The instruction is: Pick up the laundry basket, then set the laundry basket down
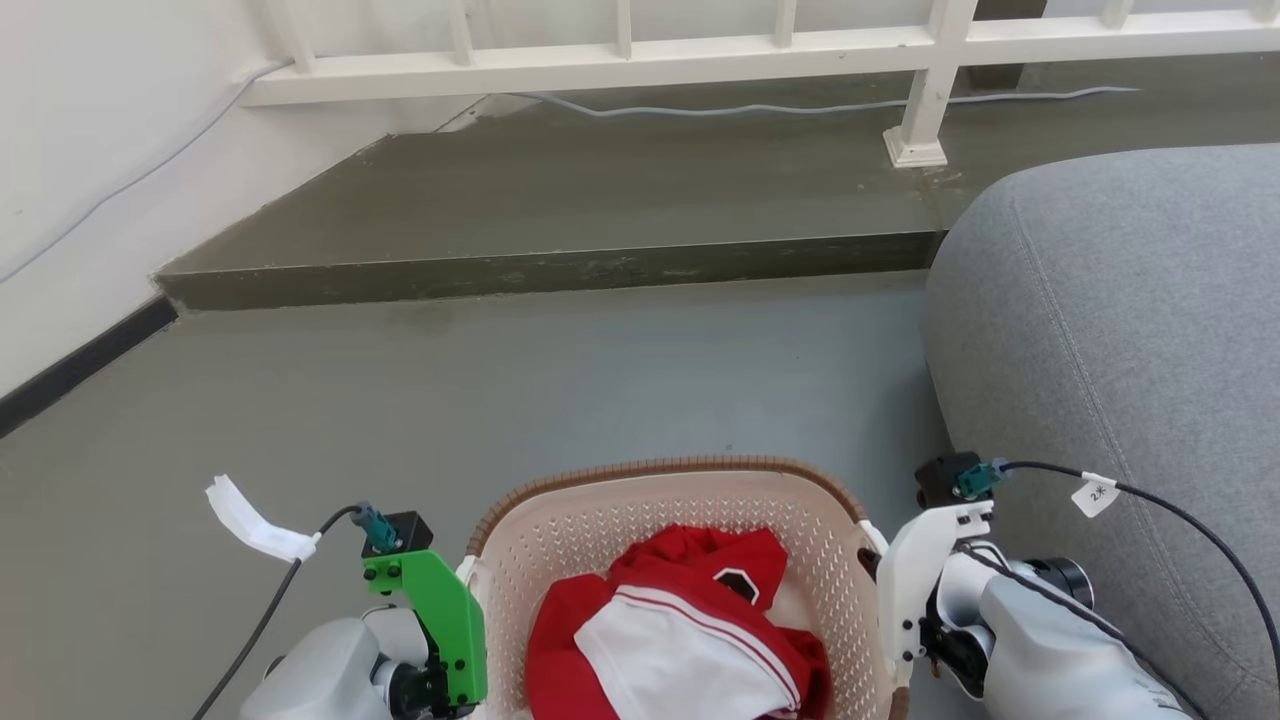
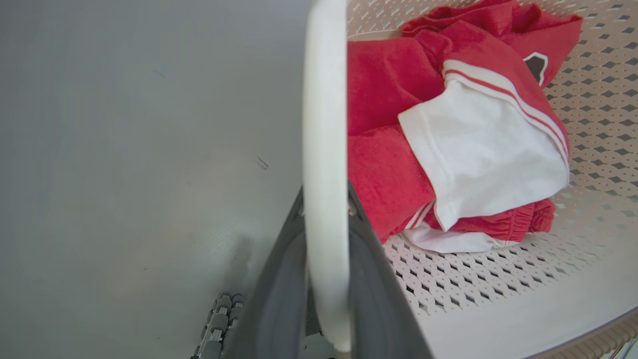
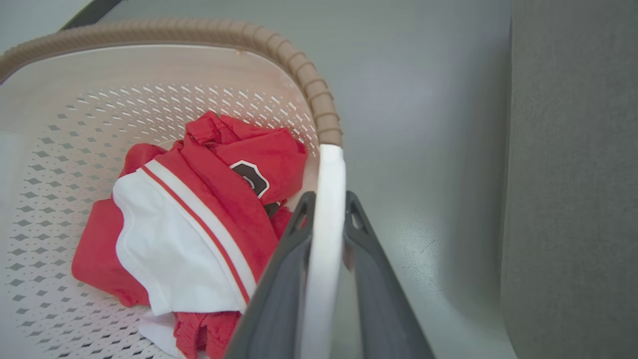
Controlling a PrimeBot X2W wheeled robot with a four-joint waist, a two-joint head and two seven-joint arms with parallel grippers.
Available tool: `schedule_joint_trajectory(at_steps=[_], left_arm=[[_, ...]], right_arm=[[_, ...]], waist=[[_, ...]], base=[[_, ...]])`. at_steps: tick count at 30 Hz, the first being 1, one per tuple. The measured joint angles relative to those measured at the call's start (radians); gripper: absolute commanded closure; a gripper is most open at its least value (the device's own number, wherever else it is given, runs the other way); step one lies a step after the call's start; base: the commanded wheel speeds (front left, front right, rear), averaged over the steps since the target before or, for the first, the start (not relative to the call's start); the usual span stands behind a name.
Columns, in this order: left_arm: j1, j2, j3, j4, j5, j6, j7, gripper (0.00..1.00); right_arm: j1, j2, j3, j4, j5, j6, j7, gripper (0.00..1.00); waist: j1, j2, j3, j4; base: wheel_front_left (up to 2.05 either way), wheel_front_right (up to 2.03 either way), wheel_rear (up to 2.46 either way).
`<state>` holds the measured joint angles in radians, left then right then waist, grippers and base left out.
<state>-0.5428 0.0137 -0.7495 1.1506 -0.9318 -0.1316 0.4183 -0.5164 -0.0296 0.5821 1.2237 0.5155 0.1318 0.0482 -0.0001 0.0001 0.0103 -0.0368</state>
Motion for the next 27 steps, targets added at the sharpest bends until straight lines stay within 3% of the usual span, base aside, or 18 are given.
schedule_joint_trajectory(at_steps=[27], left_arm=[[0.012,0.010,-0.012,-0.003,-0.041,0.000,0.021,1.00]], right_arm=[[0.019,-0.002,0.038,-0.020,0.049,0.000,0.033,1.00]], waist=[[0.0000,0.0000,-0.012,-0.004]], base=[[0.00,0.00,0.00]])
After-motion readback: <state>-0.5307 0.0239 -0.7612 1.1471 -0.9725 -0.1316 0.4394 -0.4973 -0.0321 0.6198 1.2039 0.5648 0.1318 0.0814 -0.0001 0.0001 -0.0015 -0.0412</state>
